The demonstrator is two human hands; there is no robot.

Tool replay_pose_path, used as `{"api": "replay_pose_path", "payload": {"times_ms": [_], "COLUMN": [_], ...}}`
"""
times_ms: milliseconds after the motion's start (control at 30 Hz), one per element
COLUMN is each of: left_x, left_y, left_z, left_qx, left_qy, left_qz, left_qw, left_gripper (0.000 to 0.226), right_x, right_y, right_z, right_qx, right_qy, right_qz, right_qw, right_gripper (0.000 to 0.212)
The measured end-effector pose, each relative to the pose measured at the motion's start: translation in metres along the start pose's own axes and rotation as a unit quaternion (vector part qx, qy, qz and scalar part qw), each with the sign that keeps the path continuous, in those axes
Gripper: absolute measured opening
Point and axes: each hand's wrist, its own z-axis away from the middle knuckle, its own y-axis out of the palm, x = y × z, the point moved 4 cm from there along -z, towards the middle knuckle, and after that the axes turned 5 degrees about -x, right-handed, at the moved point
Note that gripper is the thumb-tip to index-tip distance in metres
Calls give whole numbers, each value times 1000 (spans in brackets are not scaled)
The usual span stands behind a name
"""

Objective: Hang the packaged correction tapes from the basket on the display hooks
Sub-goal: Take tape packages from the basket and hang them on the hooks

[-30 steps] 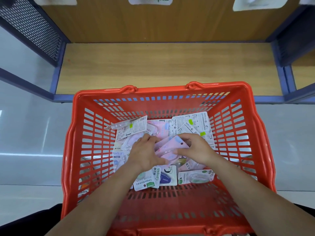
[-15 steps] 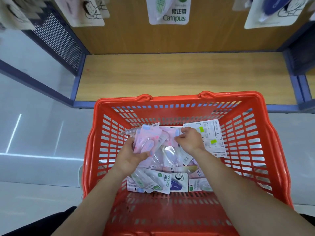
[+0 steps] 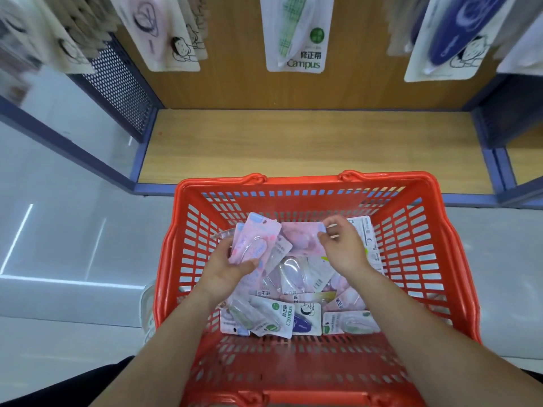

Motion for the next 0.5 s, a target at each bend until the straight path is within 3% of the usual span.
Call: {"api": "replay_pose_path", "payload": {"times_ms": [167, 333, 500], "left_x": [-50, -117, -192], "left_y": [-1, -1, -7], "left_z": [31, 84, 151], "left_qx": [21, 63, 96], "left_qy": [29, 102, 186], "left_qz": [52, 89, 92], "left_qw": [998, 989, 974], "left_gripper": [55, 58, 62], "right_x": [76, 156, 220], "right_y": [-69, -109, -134], "right_z": [31, 78, 122], "right_qx": [9, 62, 56], "right_qy": [-137, -193, -256], "right_qz": [-19, -10, -17], "right_qw": [990, 979, 965], "right_gripper": [25, 15, 24]}}
